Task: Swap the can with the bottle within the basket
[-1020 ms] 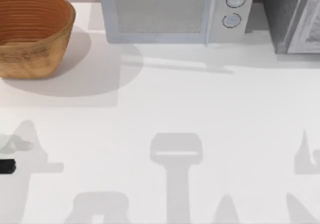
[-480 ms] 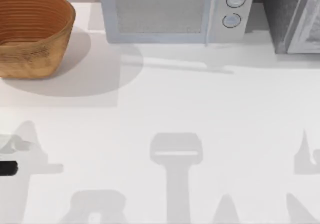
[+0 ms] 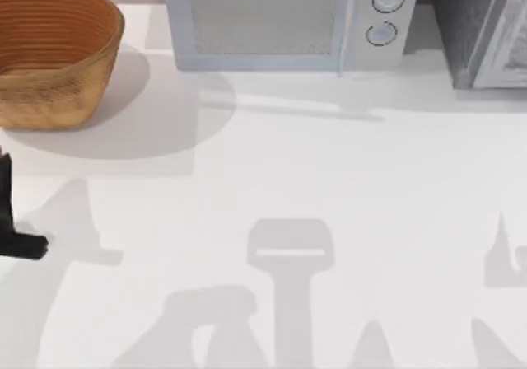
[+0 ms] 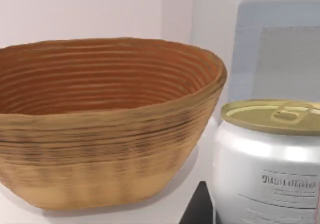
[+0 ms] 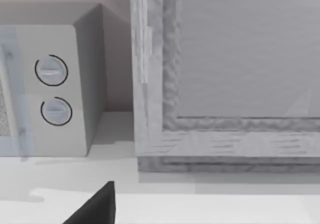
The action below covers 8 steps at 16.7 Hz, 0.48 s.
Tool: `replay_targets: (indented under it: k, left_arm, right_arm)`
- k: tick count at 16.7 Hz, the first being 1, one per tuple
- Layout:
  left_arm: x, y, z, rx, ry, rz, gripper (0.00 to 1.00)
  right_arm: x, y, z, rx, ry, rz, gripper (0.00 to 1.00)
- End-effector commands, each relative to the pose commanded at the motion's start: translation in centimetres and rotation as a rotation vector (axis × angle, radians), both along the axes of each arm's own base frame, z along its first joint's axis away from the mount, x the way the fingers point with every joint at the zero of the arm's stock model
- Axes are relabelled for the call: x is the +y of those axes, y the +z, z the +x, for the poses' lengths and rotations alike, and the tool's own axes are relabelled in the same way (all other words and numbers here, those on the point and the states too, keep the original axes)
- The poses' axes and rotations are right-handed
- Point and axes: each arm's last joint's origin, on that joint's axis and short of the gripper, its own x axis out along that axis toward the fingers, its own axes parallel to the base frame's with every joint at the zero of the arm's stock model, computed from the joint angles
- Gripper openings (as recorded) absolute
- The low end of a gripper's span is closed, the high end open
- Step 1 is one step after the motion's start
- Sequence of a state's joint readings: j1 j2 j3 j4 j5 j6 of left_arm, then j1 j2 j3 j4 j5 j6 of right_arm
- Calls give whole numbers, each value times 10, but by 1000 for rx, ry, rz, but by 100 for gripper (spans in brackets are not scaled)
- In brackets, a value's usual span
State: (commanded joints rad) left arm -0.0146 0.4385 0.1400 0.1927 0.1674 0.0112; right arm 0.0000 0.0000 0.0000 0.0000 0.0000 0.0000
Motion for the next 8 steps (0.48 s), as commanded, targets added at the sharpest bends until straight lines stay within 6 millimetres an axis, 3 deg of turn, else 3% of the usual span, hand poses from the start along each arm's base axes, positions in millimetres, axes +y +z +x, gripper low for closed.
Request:
replay_targets:
  k: [4, 8]
  left_arm:
    - [-13, 25, 38, -6, -203, -14, 0]
    - [-33, 36, 93, -27, -447, -30, 0]
  right_arm:
    - [0, 0, 0, 0, 0, 0, 100]
    - [0, 0, 0, 0, 0, 0, 100]
